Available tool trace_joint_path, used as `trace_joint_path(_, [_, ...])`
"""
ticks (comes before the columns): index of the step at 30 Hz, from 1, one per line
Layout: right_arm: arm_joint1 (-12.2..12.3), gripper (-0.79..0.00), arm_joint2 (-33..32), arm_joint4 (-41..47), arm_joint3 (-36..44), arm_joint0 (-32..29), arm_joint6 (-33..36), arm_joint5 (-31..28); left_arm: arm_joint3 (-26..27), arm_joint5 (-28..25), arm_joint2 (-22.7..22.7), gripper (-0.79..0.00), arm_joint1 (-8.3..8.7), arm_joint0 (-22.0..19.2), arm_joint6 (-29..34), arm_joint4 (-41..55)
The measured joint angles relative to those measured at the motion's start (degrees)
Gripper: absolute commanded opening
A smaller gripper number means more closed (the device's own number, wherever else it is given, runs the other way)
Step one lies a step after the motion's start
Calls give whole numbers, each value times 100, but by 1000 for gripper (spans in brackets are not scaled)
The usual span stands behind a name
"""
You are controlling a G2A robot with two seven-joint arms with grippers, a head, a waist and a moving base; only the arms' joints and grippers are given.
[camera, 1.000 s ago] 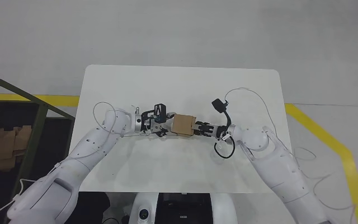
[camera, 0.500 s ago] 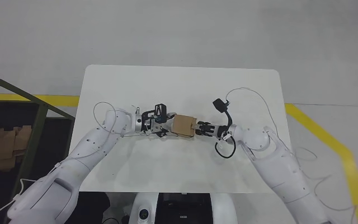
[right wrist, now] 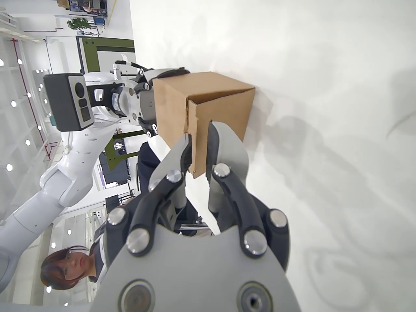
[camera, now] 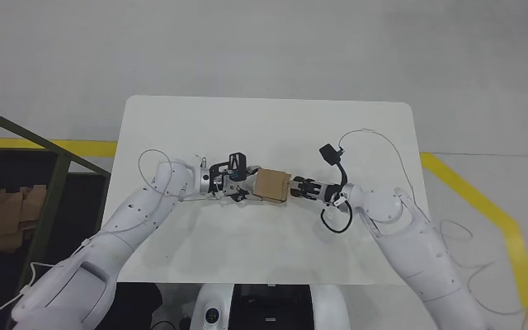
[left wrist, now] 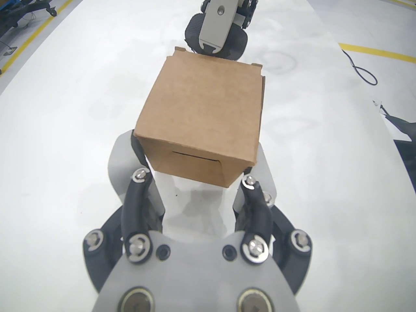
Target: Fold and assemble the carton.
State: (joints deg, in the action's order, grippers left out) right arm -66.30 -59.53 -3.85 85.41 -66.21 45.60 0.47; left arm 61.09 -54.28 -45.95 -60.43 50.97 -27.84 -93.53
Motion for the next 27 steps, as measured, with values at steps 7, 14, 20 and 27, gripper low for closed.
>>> trace_joint_path(7, [-52,-745,177,32,-103,135,14,-30,-17,26,-4,-256,1,1,-26,-12])
trace_joint_path(14, [-93,-690,303,46,-186,241,22,-57,-8,29,-10,-252,5,5,-47,-29])
trace_joint_path(20, [-48,-616,120,68,-143,109,-15,-129,-22,22,-20,-234,7,9,-36,-16])
trace_joint_path(27, [51,-425,-251,62,178,-221,-80,-265,-29,52,-39,0,-1,-7,11,50])
